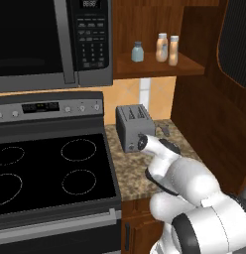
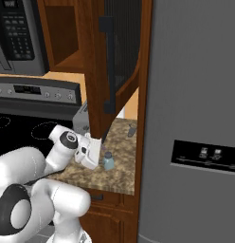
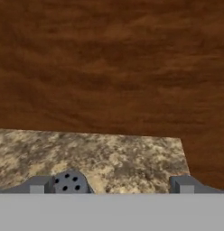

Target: Put the shaker and condiment bottle from the counter next to their counterparts in the cabinet.

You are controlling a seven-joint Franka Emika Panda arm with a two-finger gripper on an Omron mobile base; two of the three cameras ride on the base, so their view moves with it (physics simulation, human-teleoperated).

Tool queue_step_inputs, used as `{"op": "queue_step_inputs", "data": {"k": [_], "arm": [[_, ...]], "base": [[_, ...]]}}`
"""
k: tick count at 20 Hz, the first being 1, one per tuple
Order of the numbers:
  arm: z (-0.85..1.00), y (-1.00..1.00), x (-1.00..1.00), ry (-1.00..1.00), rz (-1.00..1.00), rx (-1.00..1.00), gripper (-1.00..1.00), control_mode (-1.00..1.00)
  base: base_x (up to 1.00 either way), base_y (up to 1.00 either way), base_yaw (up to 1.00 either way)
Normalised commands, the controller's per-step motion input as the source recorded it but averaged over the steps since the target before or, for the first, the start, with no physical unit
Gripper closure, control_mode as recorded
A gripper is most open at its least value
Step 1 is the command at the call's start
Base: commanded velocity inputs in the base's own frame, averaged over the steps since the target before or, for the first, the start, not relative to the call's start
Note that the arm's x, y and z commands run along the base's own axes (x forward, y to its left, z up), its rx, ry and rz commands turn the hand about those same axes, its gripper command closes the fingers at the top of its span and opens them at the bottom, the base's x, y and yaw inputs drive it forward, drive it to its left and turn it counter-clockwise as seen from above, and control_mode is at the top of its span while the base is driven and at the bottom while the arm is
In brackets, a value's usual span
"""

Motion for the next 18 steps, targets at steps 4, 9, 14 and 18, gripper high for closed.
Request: {"op": "queue_step_inputs", "data": {"k": [4, 9, 14, 18], "arm": [[-0.19, 0.0, 0.28, 0.0, 0.0, 0.01, -1.0, -1.0], [-0.06, 0.0, 0.39, 0.0, 0.0, 0.01, -1.0, -1.0], [-0.05, 0.0, 0.35, 0.0, 0.0, 0.03, -1.0, -1.0], [-0.36, -0.01, 0.03, 0.0, 0.0, 0.02, -1.0, -1.0]], "base": [[0.0, 0.0, 0.0], [0.0, 0.0, 0.0], [0.0, 0.0, 0.0], [0.0, 0.0, 0.0]]}}
